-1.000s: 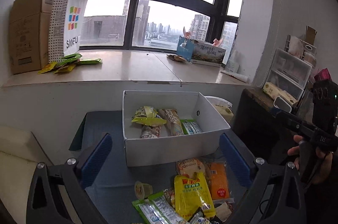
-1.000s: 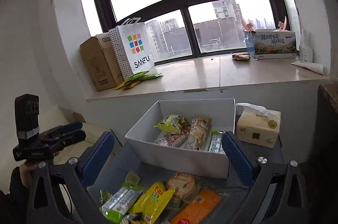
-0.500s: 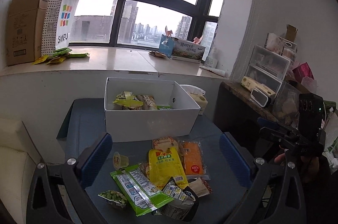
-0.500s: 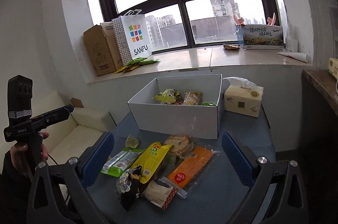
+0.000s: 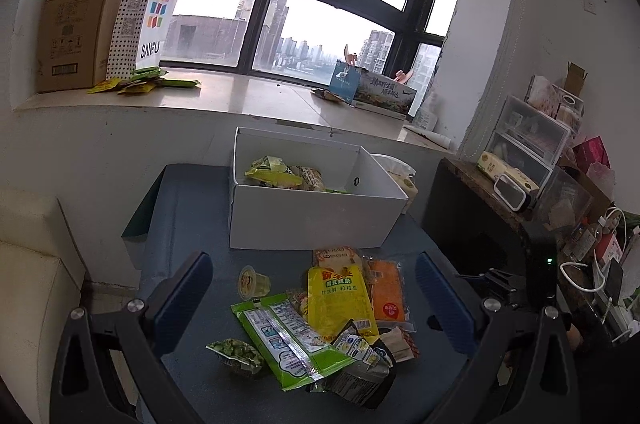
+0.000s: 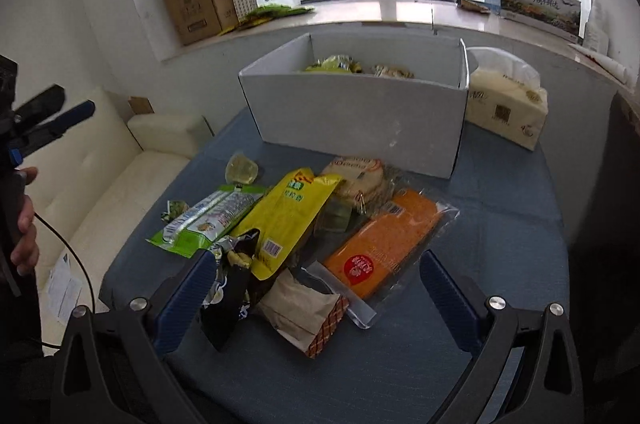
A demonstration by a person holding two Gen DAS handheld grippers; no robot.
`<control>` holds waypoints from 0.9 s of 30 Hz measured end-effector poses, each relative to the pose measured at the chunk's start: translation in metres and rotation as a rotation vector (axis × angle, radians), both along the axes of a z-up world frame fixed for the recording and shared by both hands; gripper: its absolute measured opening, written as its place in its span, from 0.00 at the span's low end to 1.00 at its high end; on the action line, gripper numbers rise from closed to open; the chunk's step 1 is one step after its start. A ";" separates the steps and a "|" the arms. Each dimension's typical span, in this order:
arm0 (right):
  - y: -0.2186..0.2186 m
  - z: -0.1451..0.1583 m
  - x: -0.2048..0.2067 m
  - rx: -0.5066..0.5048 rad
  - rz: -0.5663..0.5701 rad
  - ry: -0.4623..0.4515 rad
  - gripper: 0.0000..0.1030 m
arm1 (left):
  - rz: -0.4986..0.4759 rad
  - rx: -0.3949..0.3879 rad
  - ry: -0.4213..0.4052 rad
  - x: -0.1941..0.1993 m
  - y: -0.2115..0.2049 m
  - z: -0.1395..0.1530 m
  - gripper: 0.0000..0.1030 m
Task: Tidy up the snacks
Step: 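Grasp the yellow snack bag with the right tool, then carry yellow bag toward box with right tool while left tool grasps green bar pack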
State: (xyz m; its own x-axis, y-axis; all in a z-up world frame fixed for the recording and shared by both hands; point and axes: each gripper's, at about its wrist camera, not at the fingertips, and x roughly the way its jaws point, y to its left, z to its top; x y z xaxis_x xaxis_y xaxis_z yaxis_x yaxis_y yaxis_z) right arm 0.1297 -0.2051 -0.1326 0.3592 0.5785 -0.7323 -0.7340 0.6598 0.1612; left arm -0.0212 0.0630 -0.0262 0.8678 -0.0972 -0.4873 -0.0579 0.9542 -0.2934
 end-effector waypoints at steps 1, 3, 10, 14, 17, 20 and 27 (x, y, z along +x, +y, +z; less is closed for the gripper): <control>0.008 -0.005 0.003 -0.018 0.016 0.012 1.00 | 0.000 -0.001 0.002 -0.001 0.000 -0.001 1.00; 0.022 -0.012 0.010 -0.033 0.053 0.040 1.00 | 0.003 0.000 0.008 -0.001 0.001 -0.004 1.00; 0.062 -0.044 0.046 -0.024 0.068 0.172 1.00 | 0.015 0.001 0.031 -0.005 0.004 -0.014 1.00; 0.066 -0.059 0.056 0.020 -0.009 0.255 0.95 | 0.023 -0.006 0.044 -0.006 0.008 -0.020 1.00; 0.066 -0.070 0.058 0.007 -0.050 0.298 0.58 | 0.026 -0.018 0.054 -0.005 0.010 -0.025 1.00; 0.066 -0.080 0.062 0.039 -0.031 0.363 0.40 | 0.027 -0.037 0.065 -0.003 0.011 -0.030 1.00; 0.046 -0.049 0.058 0.134 -0.001 0.276 0.18 | 0.037 -0.038 0.095 -0.001 0.013 -0.041 1.00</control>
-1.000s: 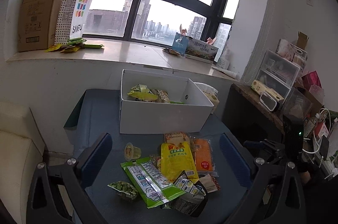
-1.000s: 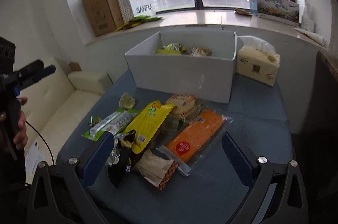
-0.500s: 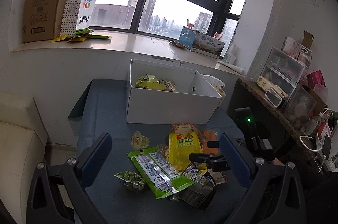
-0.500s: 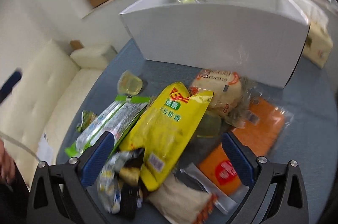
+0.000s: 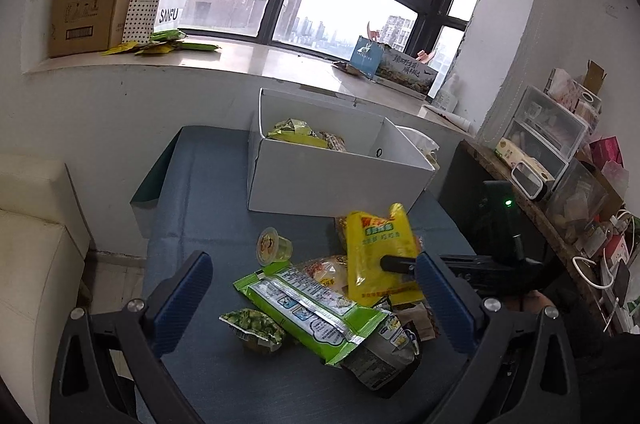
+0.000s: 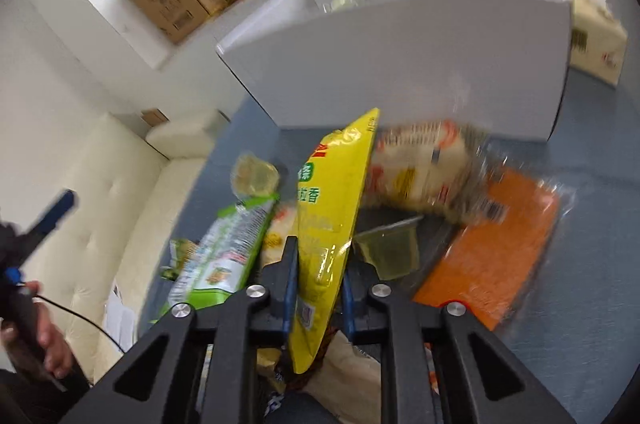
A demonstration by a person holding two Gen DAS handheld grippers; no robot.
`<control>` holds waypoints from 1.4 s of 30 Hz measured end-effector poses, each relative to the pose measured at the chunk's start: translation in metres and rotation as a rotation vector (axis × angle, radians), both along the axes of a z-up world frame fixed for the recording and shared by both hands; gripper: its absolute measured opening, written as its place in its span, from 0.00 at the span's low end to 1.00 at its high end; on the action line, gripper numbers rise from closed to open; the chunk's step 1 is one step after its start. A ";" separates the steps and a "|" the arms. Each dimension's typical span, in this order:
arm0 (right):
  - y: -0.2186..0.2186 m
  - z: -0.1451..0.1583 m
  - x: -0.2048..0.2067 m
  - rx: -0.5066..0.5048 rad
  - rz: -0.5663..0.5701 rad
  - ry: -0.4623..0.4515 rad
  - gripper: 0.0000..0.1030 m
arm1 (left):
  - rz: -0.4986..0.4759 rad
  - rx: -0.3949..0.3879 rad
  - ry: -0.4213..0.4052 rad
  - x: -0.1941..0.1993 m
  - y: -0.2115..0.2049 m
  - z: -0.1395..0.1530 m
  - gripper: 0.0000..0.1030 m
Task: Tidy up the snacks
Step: 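Carry yellow bag toward box with right tool while left tool grasps green bar pack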
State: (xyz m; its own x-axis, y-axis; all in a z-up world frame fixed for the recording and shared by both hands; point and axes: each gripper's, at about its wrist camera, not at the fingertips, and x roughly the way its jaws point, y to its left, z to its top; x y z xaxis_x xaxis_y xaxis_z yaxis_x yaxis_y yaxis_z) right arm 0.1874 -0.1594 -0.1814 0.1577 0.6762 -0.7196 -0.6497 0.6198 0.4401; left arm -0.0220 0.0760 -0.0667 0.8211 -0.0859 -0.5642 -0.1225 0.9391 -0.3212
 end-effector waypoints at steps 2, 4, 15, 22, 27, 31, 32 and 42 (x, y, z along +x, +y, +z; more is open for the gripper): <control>-0.013 0.013 0.001 0.028 -0.013 -0.028 0.18 | 0.000 -0.017 0.010 0.002 0.004 -0.004 1.00; -0.026 0.026 0.004 0.061 -0.030 -0.048 0.18 | -0.010 -0.044 0.028 0.004 0.005 -0.008 1.00; -0.084 0.077 0.010 0.238 -0.112 -0.112 0.18 | -0.095 -0.126 0.181 0.022 -0.014 -0.050 1.00; -0.104 0.086 0.000 0.261 -0.116 -0.121 0.18 | -0.017 -0.268 0.329 0.036 -0.023 -0.086 1.00; -0.113 0.078 -0.006 0.265 -0.119 -0.107 0.18 | 0.058 -0.470 0.395 0.044 -0.013 -0.115 0.98; -0.116 0.073 -0.005 0.267 -0.123 -0.093 0.18 | 0.082 -0.677 0.407 0.051 0.002 -0.142 0.48; -0.116 0.072 -0.005 0.267 -0.125 -0.092 0.18 | 0.086 -0.734 0.398 0.050 0.004 -0.146 0.44; -0.112 0.071 -0.010 0.255 -0.112 -0.104 0.18 | -0.019 -0.355 0.224 0.028 -0.028 -0.077 0.14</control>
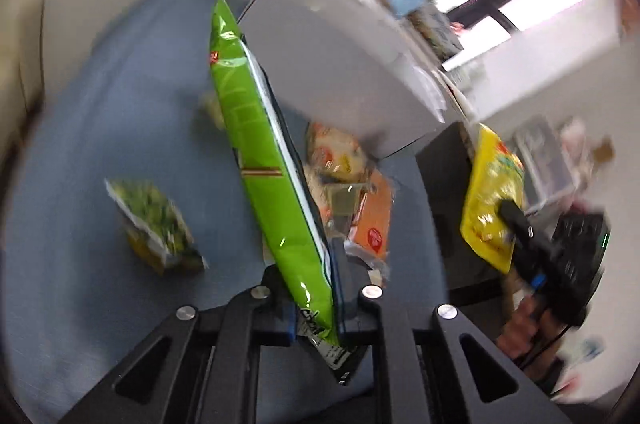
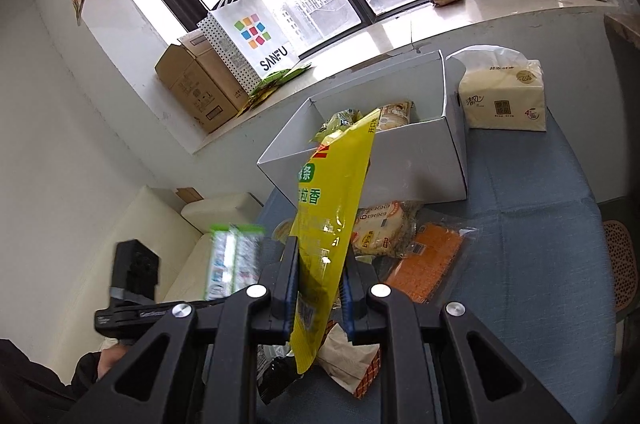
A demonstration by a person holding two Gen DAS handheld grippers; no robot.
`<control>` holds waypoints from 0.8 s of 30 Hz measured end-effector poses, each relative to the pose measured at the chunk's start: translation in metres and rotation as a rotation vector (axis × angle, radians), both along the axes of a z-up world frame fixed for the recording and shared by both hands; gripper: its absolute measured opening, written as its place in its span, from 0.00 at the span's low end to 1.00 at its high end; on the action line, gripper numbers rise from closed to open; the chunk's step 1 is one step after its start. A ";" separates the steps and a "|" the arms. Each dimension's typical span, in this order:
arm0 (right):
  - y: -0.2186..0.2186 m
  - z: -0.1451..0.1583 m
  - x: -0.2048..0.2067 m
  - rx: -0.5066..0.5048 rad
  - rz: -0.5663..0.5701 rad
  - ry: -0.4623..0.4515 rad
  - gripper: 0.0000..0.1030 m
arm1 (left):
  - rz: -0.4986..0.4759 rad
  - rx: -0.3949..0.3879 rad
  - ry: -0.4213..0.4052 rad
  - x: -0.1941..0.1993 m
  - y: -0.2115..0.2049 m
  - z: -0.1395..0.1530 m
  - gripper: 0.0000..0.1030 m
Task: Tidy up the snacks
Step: 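Carry yellow bag toward box with right tool while left tool grasps green bar pack, then drop both held packets into the white box and open both tools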
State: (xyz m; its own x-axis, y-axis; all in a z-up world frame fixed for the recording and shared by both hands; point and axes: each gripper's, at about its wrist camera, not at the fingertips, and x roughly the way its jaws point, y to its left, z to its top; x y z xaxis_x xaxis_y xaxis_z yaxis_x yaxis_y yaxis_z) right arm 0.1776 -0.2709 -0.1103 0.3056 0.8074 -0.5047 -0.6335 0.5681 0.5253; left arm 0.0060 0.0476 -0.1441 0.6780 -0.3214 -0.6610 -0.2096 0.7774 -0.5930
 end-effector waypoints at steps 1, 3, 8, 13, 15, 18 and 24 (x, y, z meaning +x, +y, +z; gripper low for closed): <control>0.001 0.001 0.000 -0.004 0.000 -0.005 0.18 | -0.011 0.083 -0.028 -0.003 -0.006 0.013 0.14; 0.003 0.003 -0.002 -0.012 -0.004 -0.023 0.18 | -0.041 0.215 -0.098 -0.007 -0.018 0.038 0.14; 0.012 0.019 0.003 -0.032 -0.016 -0.082 0.18 | -0.087 0.334 -0.216 0.014 -0.023 0.083 0.14; 0.028 0.050 0.026 -0.090 -0.064 -0.164 0.18 | -0.123 0.424 -0.275 0.056 -0.006 0.117 0.14; 0.038 0.065 0.039 -0.123 -0.081 -0.198 0.18 | -0.134 0.461 -0.280 0.082 0.001 0.130 0.14; 0.055 0.081 0.066 -0.181 -0.119 -0.246 0.18 | -0.149 0.490 -0.260 0.122 0.014 0.145 0.14; 0.097 0.087 0.129 -0.321 -0.123 -0.243 0.18 | -0.194 0.519 -0.092 0.212 0.034 0.124 0.14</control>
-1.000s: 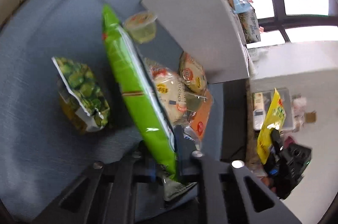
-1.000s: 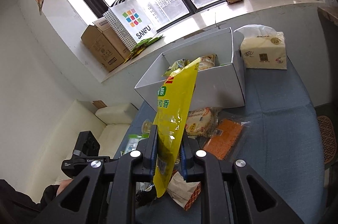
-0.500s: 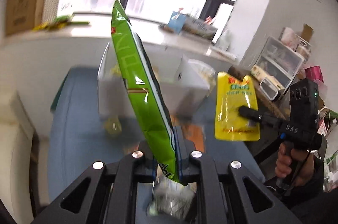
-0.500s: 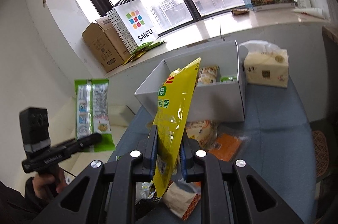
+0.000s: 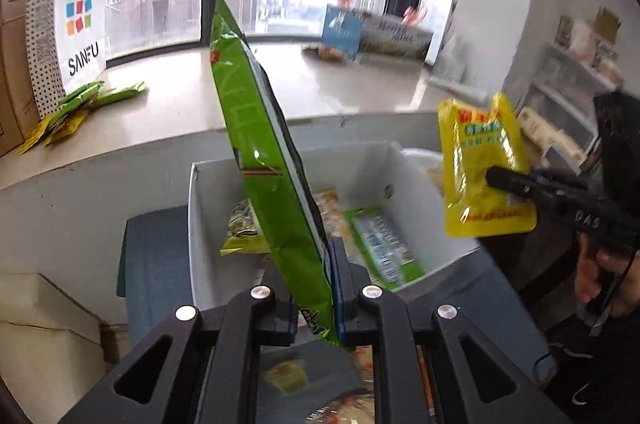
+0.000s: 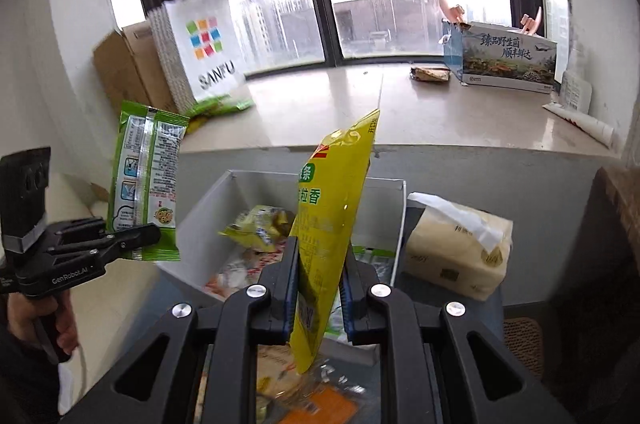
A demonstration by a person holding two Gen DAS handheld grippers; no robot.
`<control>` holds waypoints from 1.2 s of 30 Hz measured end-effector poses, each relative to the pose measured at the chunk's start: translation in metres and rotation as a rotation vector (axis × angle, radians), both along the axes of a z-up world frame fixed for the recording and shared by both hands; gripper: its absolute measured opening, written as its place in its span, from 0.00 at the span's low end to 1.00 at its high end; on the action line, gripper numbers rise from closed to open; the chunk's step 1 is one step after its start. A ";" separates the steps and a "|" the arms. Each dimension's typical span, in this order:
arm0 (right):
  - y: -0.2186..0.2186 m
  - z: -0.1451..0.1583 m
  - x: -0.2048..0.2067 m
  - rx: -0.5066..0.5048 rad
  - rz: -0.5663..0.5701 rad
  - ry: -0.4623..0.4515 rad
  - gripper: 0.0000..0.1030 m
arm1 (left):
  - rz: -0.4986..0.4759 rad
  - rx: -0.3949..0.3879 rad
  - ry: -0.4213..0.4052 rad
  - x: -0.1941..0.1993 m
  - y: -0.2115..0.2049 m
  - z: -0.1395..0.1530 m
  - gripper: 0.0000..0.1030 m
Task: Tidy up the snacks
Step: 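Drop both held packets into the white box and open both tools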
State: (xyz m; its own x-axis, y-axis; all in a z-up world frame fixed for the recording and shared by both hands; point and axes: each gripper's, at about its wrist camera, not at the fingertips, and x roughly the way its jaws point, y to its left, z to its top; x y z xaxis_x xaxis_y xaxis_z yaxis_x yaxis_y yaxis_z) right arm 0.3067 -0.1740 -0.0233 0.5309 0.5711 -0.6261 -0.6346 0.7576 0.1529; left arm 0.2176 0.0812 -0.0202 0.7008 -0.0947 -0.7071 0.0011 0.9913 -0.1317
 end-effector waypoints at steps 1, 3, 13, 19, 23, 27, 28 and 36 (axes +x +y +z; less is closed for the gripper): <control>0.008 -0.003 0.009 -0.032 0.000 0.004 0.18 | 0.012 0.007 0.031 0.008 0.003 -0.008 0.15; 0.022 -0.013 0.025 -0.096 0.006 0.018 0.18 | 0.041 0.031 0.081 0.020 0.010 -0.021 0.16; 0.027 -0.033 0.054 -0.076 -0.050 0.098 1.00 | 0.083 0.097 0.156 0.012 0.023 -0.042 1.00; 0.024 -0.013 0.020 -0.018 -0.011 0.036 1.00 | 0.118 0.046 0.063 -0.020 0.032 -0.020 1.00; 0.017 0.003 -0.018 0.013 0.071 -0.013 1.00 | 0.104 0.009 -0.049 -0.061 0.026 0.002 1.00; 0.006 0.011 -0.058 0.037 0.108 -0.058 1.00 | 0.077 0.010 -0.149 -0.106 0.009 0.017 1.00; 0.003 0.012 -0.069 0.048 0.121 -0.061 1.00 | 0.064 -0.004 -0.170 -0.117 0.006 0.019 1.00; -0.030 -0.002 -0.145 0.143 0.179 -0.069 1.00 | 0.040 -0.042 -0.181 -0.189 -0.021 0.001 1.00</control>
State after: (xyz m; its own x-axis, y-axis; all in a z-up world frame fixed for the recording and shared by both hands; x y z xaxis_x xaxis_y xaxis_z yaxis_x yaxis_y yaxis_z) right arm 0.1622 -0.2044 -0.0257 0.4521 0.7401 -0.4978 -0.7696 0.6058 0.2017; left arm 0.0284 0.0607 -0.0195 0.8198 -0.0915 -0.5653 -0.0106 0.9846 -0.1747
